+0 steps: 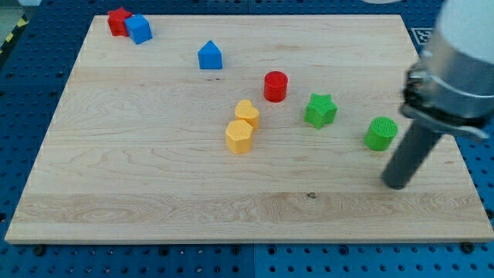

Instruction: Move the green circle below to the green star

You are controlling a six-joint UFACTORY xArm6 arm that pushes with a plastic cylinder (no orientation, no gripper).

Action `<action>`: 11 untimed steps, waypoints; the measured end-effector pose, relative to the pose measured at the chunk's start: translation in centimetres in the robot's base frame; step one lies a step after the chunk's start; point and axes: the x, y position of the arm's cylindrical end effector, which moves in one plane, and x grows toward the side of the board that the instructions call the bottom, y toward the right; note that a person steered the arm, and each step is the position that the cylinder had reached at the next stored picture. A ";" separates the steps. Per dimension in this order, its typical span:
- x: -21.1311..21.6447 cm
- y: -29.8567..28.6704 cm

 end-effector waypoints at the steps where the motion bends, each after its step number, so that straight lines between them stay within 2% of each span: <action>1: -1.7 3.8; 2: -5.9 5.0; 3: -8.3 3.8; 5: -8.2 -1.6; 8: -5.3 -2.5; 9: -5.1 -5.2; 11: -1.9 -6.0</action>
